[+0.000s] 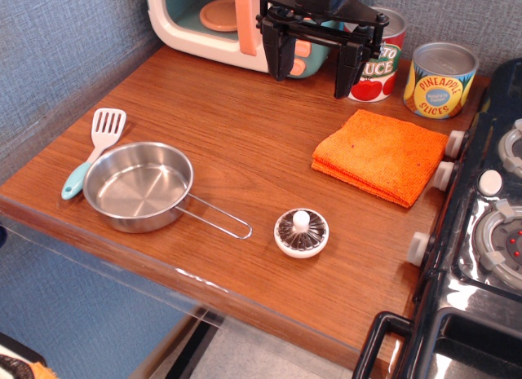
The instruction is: Place the mushroom onto the orange towel
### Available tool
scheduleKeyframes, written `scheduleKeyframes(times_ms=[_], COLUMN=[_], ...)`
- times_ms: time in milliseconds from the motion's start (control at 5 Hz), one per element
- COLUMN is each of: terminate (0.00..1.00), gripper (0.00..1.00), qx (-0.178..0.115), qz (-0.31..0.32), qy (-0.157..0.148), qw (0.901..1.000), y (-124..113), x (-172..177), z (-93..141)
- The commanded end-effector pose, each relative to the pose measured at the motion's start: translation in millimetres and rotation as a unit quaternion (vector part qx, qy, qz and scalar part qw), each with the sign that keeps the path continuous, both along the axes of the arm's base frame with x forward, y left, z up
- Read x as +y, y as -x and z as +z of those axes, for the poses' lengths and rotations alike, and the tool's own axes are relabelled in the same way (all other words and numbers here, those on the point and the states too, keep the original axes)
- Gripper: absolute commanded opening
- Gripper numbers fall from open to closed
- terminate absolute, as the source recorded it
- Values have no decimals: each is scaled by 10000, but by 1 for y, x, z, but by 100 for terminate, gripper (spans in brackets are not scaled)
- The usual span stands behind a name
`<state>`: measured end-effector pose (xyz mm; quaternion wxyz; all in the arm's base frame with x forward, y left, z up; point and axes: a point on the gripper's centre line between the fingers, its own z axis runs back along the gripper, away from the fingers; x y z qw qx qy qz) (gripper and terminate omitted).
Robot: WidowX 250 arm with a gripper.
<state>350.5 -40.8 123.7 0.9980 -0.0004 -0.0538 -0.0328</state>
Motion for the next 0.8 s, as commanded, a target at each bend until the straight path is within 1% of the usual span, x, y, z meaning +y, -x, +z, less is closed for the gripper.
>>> scheduleKeyframes(times_ms=[0, 200, 400, 600], terminate=[0, 0, 0, 0], gripper=[100, 100, 100, 100], qx=[0, -4, 37, 120], qz=[0, -163, -365, -400], qy=[0, -123, 48, -16], qw=[10000, 9998, 9993, 9991], y=[0, 21, 48, 72], x=[0, -8, -20, -24], z=[0, -5, -12, -23])
